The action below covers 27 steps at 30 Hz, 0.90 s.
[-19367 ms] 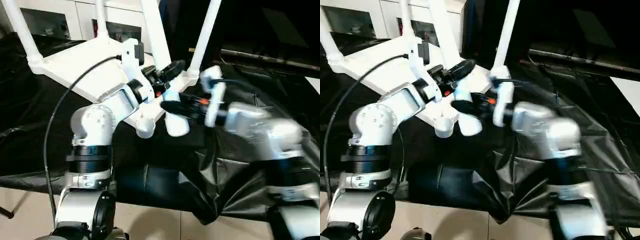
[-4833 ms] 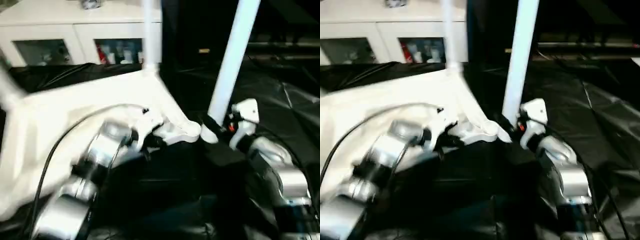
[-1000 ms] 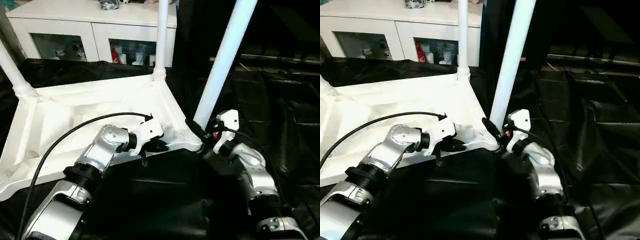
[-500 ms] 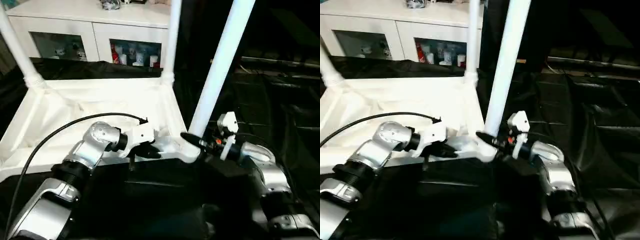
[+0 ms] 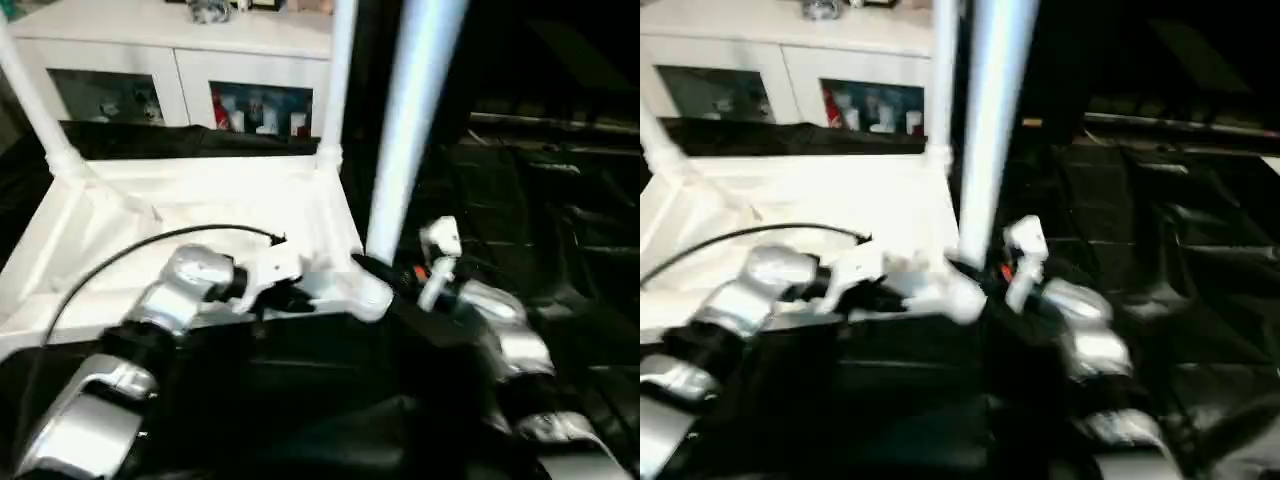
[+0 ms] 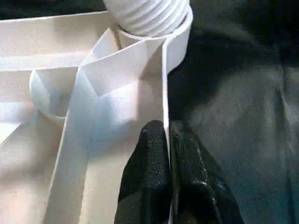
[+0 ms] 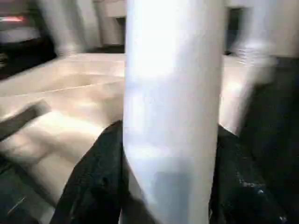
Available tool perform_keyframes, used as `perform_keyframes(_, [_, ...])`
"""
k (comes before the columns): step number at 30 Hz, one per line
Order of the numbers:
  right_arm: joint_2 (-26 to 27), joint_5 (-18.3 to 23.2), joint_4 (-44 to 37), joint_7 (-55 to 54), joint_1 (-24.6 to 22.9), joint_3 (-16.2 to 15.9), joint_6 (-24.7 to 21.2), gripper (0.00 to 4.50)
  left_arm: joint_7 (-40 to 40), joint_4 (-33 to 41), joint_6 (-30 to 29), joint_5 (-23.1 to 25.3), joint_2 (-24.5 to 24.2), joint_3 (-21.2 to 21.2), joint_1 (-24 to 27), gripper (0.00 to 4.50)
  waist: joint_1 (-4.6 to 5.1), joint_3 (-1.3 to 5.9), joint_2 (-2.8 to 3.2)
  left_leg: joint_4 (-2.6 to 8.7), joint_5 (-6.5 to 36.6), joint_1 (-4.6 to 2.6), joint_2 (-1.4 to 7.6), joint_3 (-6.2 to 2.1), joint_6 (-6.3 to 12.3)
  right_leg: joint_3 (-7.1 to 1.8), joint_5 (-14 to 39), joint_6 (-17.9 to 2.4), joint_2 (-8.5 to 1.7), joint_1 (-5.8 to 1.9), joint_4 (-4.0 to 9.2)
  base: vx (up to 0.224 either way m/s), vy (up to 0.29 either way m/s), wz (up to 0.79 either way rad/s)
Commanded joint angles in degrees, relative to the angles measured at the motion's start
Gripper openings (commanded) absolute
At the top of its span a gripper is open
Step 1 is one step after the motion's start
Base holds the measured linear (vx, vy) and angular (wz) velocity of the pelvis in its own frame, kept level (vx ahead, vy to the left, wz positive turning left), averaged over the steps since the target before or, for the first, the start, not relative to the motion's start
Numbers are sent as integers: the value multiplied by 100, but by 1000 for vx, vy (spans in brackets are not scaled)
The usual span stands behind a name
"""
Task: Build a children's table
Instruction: Insert table leg to table base
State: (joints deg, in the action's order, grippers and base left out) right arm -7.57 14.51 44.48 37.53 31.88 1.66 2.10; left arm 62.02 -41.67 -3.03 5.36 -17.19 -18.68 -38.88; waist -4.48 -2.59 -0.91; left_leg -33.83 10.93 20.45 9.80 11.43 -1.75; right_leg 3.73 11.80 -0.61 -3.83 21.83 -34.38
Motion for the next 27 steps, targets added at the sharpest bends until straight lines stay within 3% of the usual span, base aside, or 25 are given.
perform_keyframes(1, [-157, -544, 803, -1071, -152, 117, -96, 188, -508, -136, -438, 89, 127, 62, -5, 0, 64, 175, 88, 533, 3150, -250, 429, -350, -508, -301, 3411, -800, -629, 46, 669, 0, 0, 0])
perform_keyframes(3, [-86, -681, 952, -1476, -34, 67, -37, 188, -1027, -190, -750, 128, 346, 160, -31, 0, 85, 179, 99, 588, 3138, -191, 437, -368, -505, -286, 3256, -742, -610, -1, 666, 0, 0, 0])
perform_keyframes(4, [-27, -778, 1069, -1889, 66, 54, -21, 188, -1595, -262, -1076, 127, 587, 305, -79, 0, 98, 184, 68, 594, 3139, -184, 442, -358, -516, -292, 3174, -748, -603, 4, 649, 0, 0, 0])
perform_keyframes(5, [-13, -802, 1119, -1991, 95, 59, -1, 188, -1725, -277, -1149, 127, 642, 339, -87, 0, 94, 176, 94, 589, 3175, -225, 433, -344, -584, -280, 3025, -803, -578, 41, 644, 0, 0, 0])
perform_keyframes(6, [59, -814, 1250, -2238, 187, 101, 82, 188, -2075, -319, -1376, 107, 852, 424, -118, 0, 99, 176, 44, 559, 3272, -274, 401, -316, -537, -282, 3084, -806, -582, 91, 668, 0, 0, 0])
perform_keyframes(7, [81, -798, 1265, -2247, 201, 115, 104, 188, -2132, -327, -1390, 106, 892, 433, -122, 0, 91, 168, 51, 551, 3279, -273, 387, -325, -495, -278, 3152, -781, -596, 89, 694, 0, 0, 0])
perform_keyframes(8, [135, -760, 1302, -2271, 235, 149, 164, 188, -2284, -351, -1420, 106, 995, 457, -134, 0, 97, 181, 26, 564, 3229, -230, 389, -344, -401, -270, 3219, -711, -622, 42, 698, 0, 0, 0])
perform_keyframes(10, [313, -628, 1321, -2168, 299, 177, 463, 188, -2754, -459, -1219, 239, 1231, 415, -169, 0, 111, 197, 80, 609, 3211, -201, 403, -362, -356, -257, 2984, -645, -610, 10, 721, 0, 0, 0])
perform_keyframes(13, [363, -570, 1254, -2013, 295, 194, 663, 188, -2789, -378, -982, 348, 1192, 293, -119, 0, 206, 197, 75, 648, 3244, -115, 403, -386, -328, -241, 2754, -658, -599, -45, 706, 0, 0, 0])
perform_keyframes(14, [379, -497, 1190, -1908, 290, 241, 747, 188, -2688, -309, -844, 393, 1138, 207, -85, 0, 238, 220, 64, 668, 3073, -45, 407, -401, -275, -244, 2582, -697, -614, -109, 663, 0, 0, 0])
perform_keyframes(15, [410, -281, 917, -1631, 249, 371, 896, 188, -2505, -92, -712, 430, 998, 139, 12, 0, 263, 231, 108, 664, 2931, -32, 412, -385, -242, -259, 2344, -773, -617, -115, 662, 0, 0, 0])
perform_keyframes(17, [430, -91, 614, -1345, 201, 439, 960, 188, -2313, 148, -594, 461, 853, 68, 115, 0, 259, 229, 97, 639, 2807, -61, 421, -343, -131, -293, 2171, -905, -634, -80, 668, 0, 0, 0])
perform_keyframes(18, [434, 191, 94, -989, 106, 485, 897, 188, -1946, 508, -387, 411, 641, 5, 272, 0, 256, 243, 49, 626, 2614, -42, 426, -327, -25, -302, 2101, -969, -646, -118, 654, 0, 0, 0])
perform_keyframes(20, [408, 369, -388, -720, 23, 458, 842, 188, -1660, 815, -256, 278, 491, 49, 393, 0, 220, 292, 57, 601, 1913, 16, 432, -288, 170, -315, 1595, -1079, -645, -167, 593, 0, 0, 0])
perform_keyframes(22, [400, 421, -506, -635, 10, 449, 837, 188, -1605, 872, -167, 231, 457, 70, 418, 0, 198, 290, 46, 563, 1639, 6, 428, -237, 328, -308, 1452, -1182, -612, -120, 574, 17, -28, 1])
perform_keyframes(23, [333, 465, -791, -493, 4, 370, 846, 188, -1512, 967, -126, 33, 411, 238, 438, 0, 188, 289, 1, 529, 1530, 13, 402, -209, 351, -316, 1511, -1222, -615, -108, 578, 34, -56, 1])
perform_keyframes(24, [324, 473, -824, -464, 7, 367, 838, 188, -1474, 980, -139, -14, 405, 267, 437, 29, 133, 320, 1, 492, 1264, 42, 394, -203, 388, -331, 1381, -1232, -632, -127, 524, 37, -59, 2])
perform_keyframes(25, [295, 480, -910, -402, 19, 354, 821, 188, -1382, 1032, -195, -138, 385, 350, 434, 47, 111, 323, 2, 479, 1139, 26, 396, -184, 424, -326, 1262, -1251, -620, -106, 511, 44, -60, 2])
perform_keyframes(27, [200, 442, -1091, -306, 61, 327, 717, 188, -1223, 1323, -447, -490, 322, 600, 447, 58, 54, 346, -9, 443, 555, 61, 385, -155, 583, -303, 530, -1409, -598, -149, 398, 48, -57, 0])
